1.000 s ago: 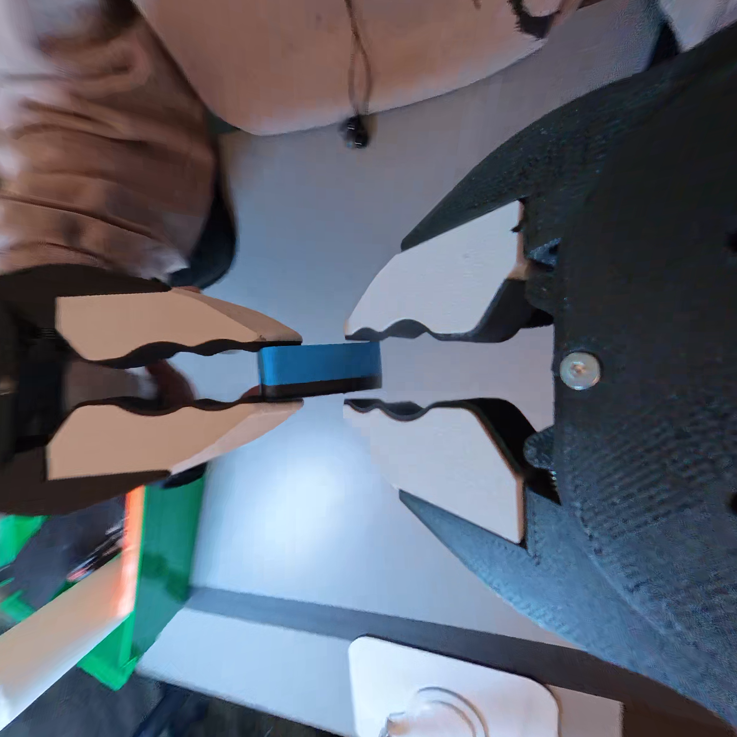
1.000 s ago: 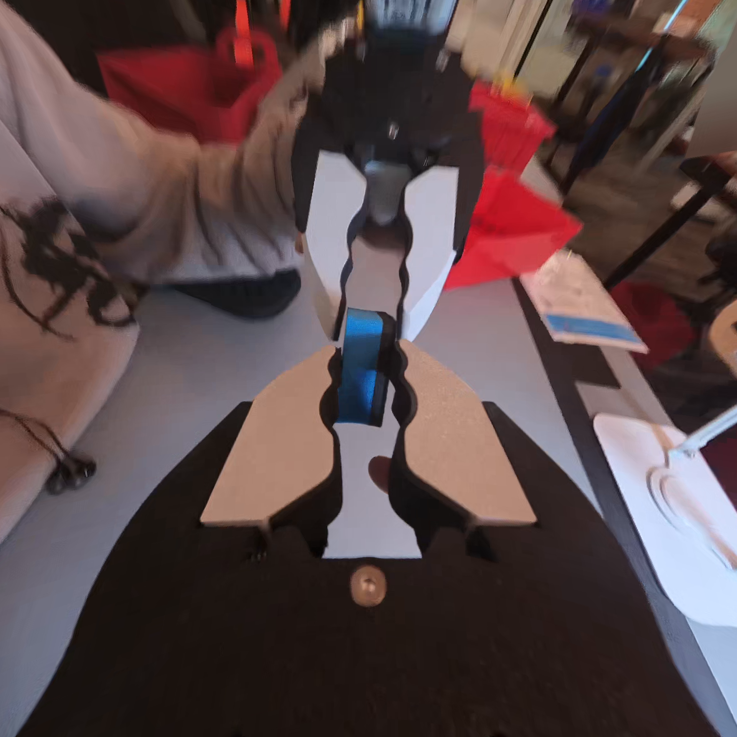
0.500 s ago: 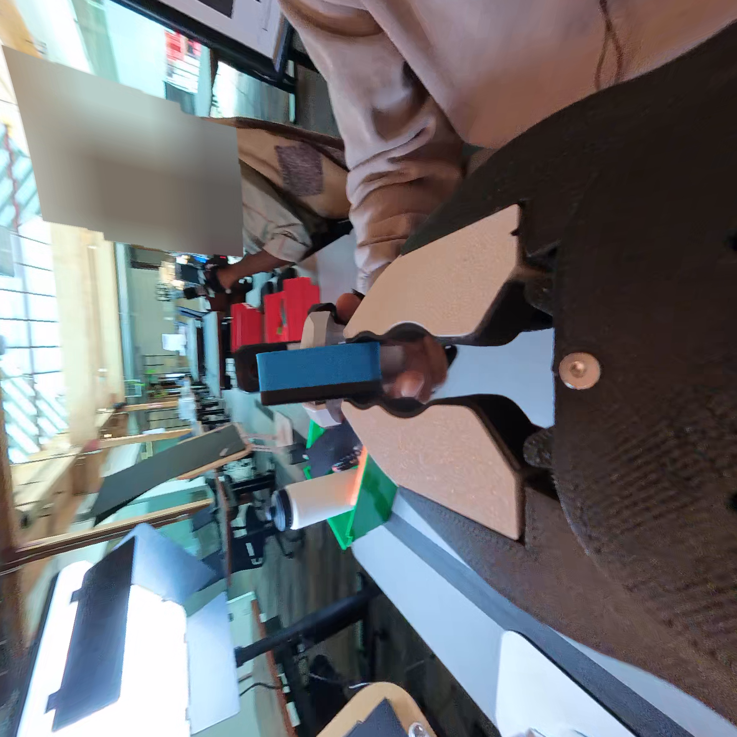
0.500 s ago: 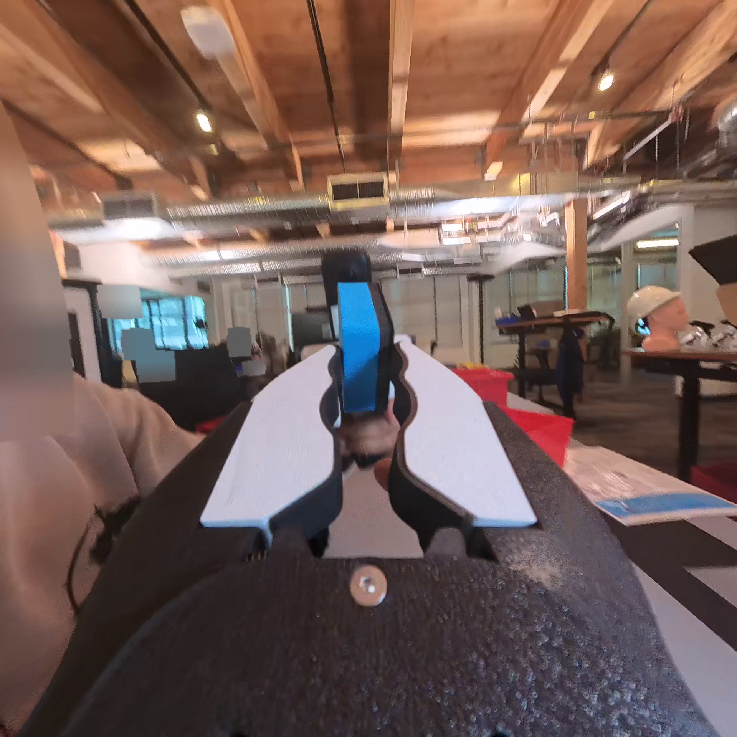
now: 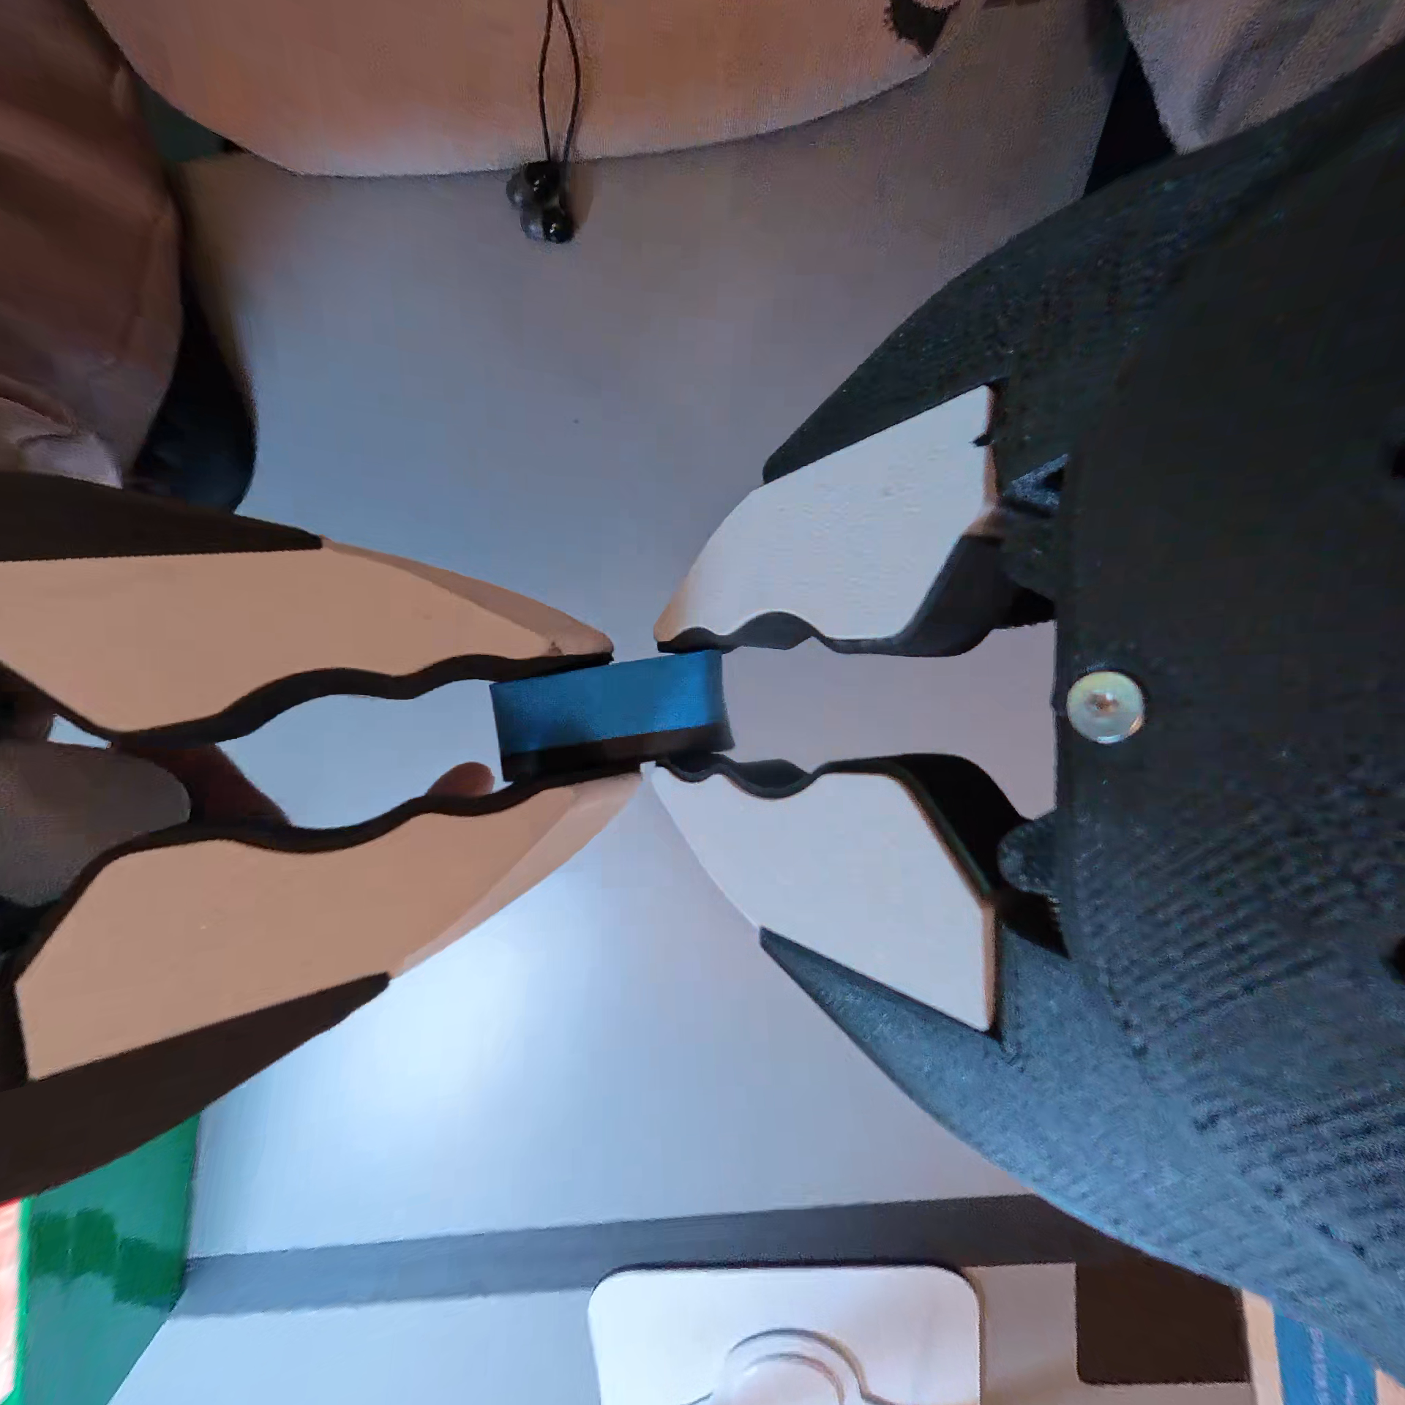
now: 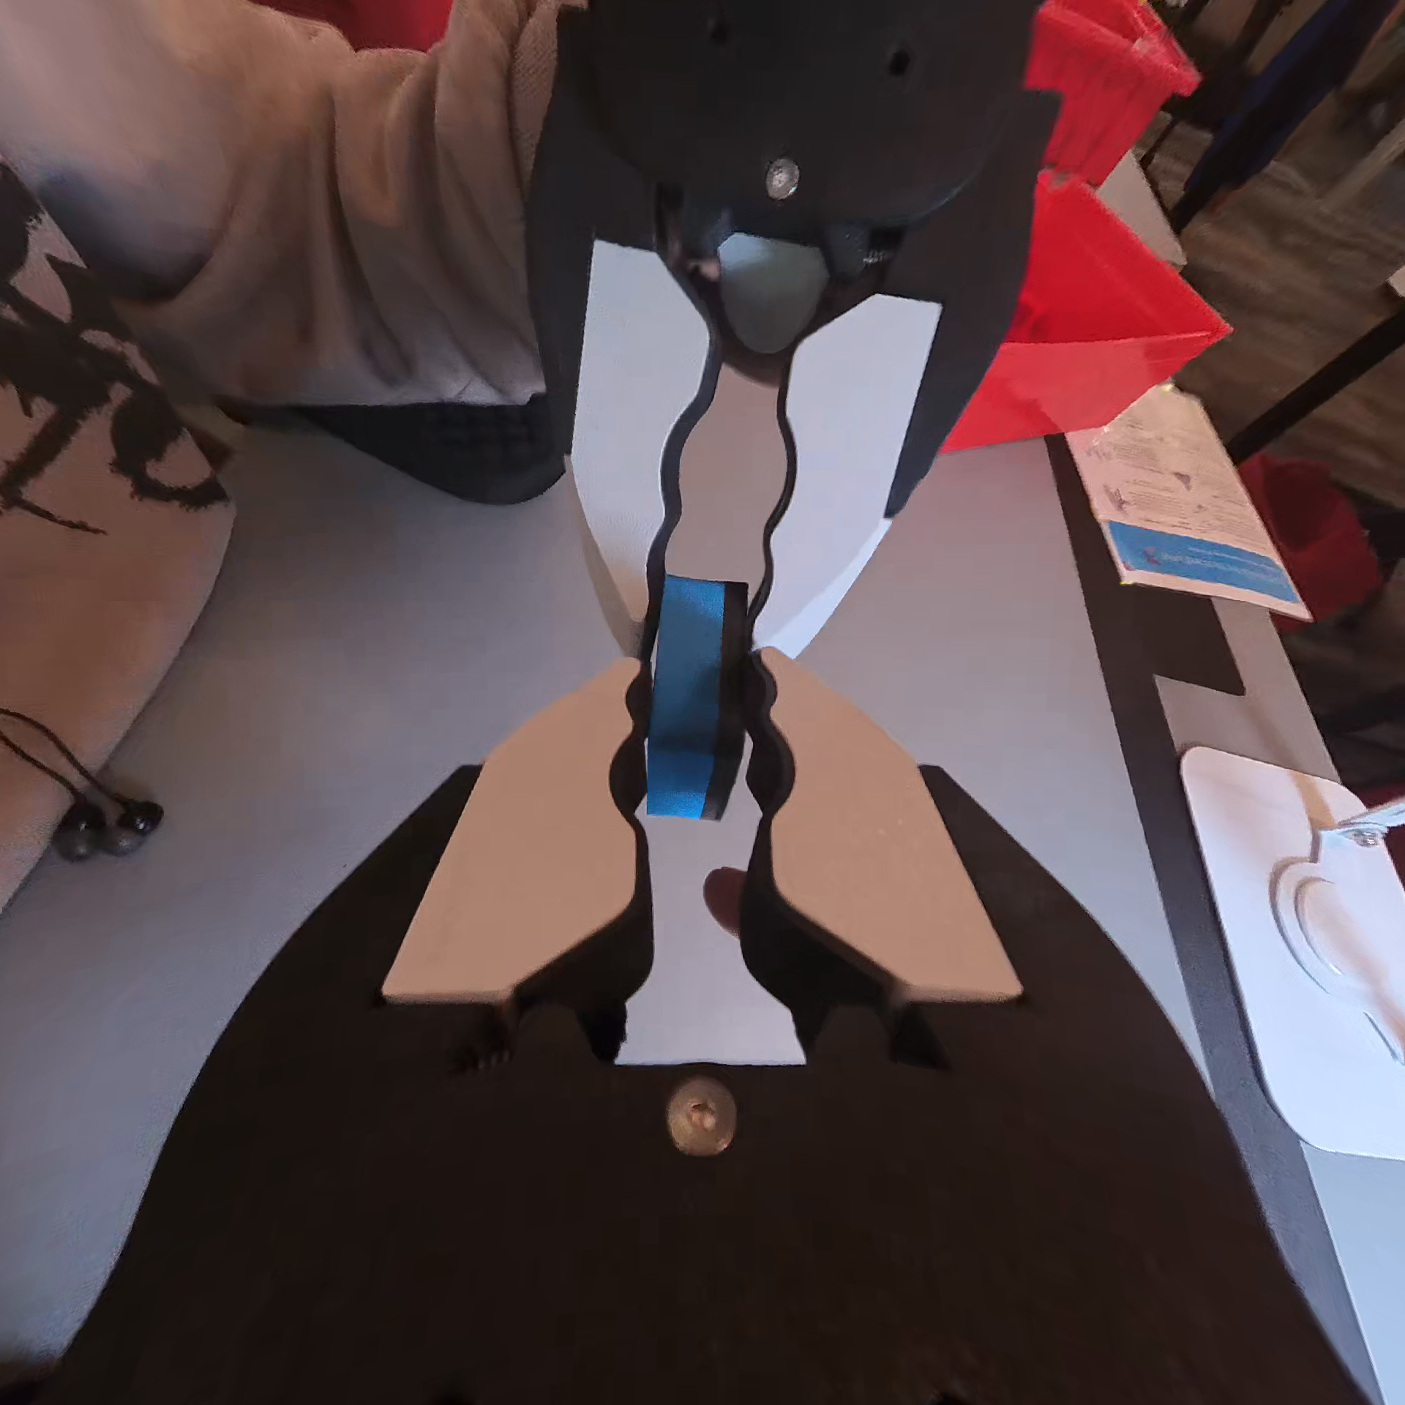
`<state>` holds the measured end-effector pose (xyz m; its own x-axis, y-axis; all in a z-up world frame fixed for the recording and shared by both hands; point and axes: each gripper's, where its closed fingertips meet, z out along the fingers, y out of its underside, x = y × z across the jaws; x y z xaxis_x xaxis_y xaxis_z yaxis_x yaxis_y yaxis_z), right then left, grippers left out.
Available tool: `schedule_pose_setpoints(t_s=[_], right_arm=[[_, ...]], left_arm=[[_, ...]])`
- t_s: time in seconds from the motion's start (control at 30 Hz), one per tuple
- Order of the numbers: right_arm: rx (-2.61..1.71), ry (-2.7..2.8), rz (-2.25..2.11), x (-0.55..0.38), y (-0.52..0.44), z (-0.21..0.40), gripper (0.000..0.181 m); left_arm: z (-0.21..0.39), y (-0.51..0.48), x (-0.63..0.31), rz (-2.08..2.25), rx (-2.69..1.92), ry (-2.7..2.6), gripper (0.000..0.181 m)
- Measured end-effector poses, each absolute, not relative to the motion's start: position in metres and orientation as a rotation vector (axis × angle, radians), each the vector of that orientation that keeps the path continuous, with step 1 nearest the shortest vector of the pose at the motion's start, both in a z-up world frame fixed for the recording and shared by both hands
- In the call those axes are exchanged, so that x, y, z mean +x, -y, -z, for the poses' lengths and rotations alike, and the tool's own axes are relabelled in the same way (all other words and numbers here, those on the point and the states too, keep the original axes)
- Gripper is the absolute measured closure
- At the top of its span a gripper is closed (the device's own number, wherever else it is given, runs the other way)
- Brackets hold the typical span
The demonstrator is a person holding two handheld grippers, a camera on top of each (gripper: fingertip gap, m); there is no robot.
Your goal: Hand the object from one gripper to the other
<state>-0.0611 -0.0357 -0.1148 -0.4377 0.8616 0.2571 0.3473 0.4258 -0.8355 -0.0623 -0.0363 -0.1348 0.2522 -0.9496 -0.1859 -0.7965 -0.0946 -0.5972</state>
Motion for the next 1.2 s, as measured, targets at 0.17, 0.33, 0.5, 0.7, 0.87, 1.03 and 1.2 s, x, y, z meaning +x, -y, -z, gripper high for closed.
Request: schedule_pose_setpoints(t_s=[0.17,0.33,0.5,0.7,0.87,1.03,1.2], right_arm=[[-0.832,1.468,-1.339,-0.043,0.016,0.023,0.159],[-0.658,0.932,-1.711,-0.015,-0.007,-0.035,0.159],[-0.678,0.748,-1.825,-0.035,-0.014,-0.016,0.159],[-0.852,1.087,-1.614,-0.050,-0.013,0.009,0.150],[-0.980,1.523,-1.218,-0.053,0.000,0.046,0.135],[-1.119,1.881,-0.932,-0.060,0.011,0.113,0.160],[-1.049,1.691,-1.055,-0.056,-0.002,0.078,0.160]], left_arm=[[0.069,0.009,-0.058,0.522,-1.615,-1.247,0.134],[0.015,0.011,-0.041,0.893,-1.307,-0.954,0.137],[0.004,-0.004,-0.044,0.872,-1.240,-0.764,0.158],[0.029,-0.002,-0.066,0.752,-1.546,-0.977,0.159],[0.081,0.007,-0.081,0.514,-1.833,-1.210,0.159],[0.130,0.015,-0.068,0.371,-1.949,-1.448,0.159],[0.103,-0.003,-0.063,0.421,-1.749,-1.319,0.157]])
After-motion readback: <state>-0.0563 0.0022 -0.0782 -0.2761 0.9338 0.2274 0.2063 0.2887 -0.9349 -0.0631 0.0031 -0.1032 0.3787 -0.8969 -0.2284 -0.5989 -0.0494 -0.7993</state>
